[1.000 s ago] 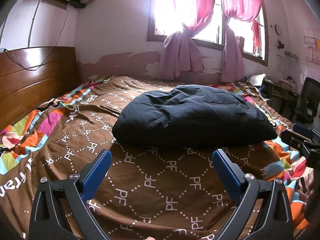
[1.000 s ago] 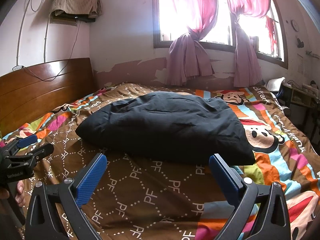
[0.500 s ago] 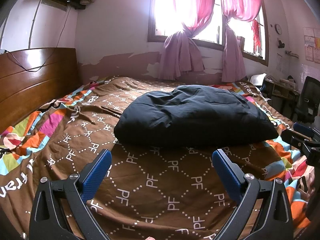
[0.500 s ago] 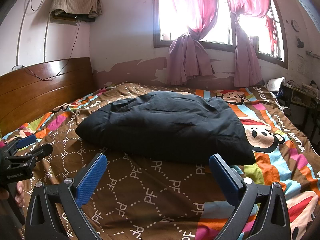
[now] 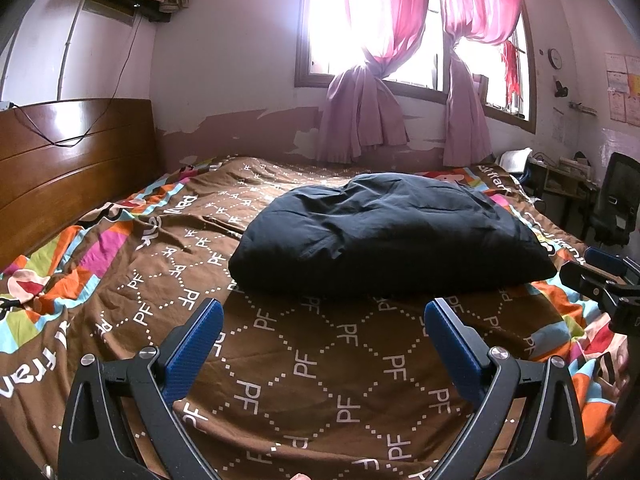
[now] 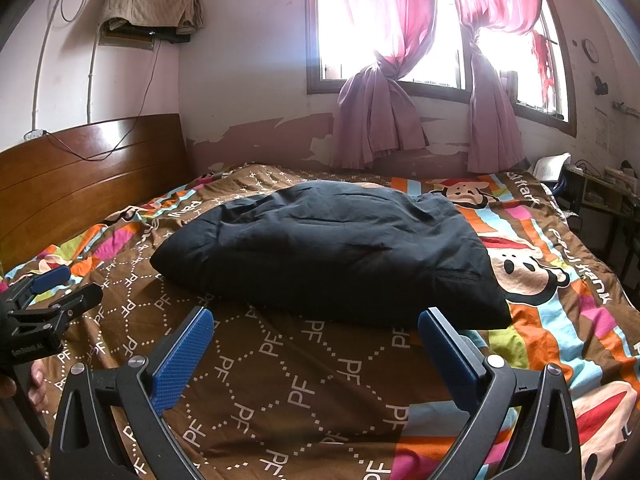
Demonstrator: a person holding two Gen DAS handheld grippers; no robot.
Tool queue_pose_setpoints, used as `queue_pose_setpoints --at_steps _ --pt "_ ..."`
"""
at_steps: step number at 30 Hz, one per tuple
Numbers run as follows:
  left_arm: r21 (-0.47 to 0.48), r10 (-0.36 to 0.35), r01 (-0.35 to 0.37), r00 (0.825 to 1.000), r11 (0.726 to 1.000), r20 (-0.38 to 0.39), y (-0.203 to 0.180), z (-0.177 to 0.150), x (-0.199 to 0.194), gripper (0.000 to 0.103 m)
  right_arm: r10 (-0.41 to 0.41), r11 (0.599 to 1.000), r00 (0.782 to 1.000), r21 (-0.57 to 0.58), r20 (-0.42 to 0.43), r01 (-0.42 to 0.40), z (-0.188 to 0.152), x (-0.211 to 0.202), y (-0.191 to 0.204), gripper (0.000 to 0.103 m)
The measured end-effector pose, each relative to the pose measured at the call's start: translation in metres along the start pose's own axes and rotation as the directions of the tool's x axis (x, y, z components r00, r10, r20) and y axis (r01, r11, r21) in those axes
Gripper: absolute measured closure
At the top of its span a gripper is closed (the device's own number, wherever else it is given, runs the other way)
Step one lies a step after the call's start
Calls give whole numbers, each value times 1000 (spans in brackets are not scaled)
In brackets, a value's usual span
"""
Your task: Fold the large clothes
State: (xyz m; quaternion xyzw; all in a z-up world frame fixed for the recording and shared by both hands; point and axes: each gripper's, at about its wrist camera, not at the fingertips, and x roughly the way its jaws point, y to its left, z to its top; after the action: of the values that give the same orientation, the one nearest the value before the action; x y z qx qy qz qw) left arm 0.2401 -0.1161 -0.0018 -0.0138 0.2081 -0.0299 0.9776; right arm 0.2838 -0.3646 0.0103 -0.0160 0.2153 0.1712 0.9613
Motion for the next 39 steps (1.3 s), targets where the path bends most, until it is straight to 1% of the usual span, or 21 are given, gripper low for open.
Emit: queue_pose_setpoints --at_steps 17,21,24,26,39 --pt "14 -6 6 1000 1000 6 -3 -1 -1 4 6 1000 1000 0 -3 -6 0 1 -3 0" --pt "-7 -12 12 1000 1000 -18 -2 1 0 4 5 1000 1000 1 -4 -5 0 1 -3 0" --pt "-23 13 -14 999 1000 -41 -1 6 2 4 0 1000 1000 1 -7 0 -1 1 -4 0" --pt "-28 26 -27 999 999 -41 0 8 2 4 -5 1000 1000 3 -8 5 -3 1 -4 0" --pt "-33 39 -40 999 999 -29 6 11 0 4 -6 1000 1000 -2 -9 6 -6 2 -4 0"
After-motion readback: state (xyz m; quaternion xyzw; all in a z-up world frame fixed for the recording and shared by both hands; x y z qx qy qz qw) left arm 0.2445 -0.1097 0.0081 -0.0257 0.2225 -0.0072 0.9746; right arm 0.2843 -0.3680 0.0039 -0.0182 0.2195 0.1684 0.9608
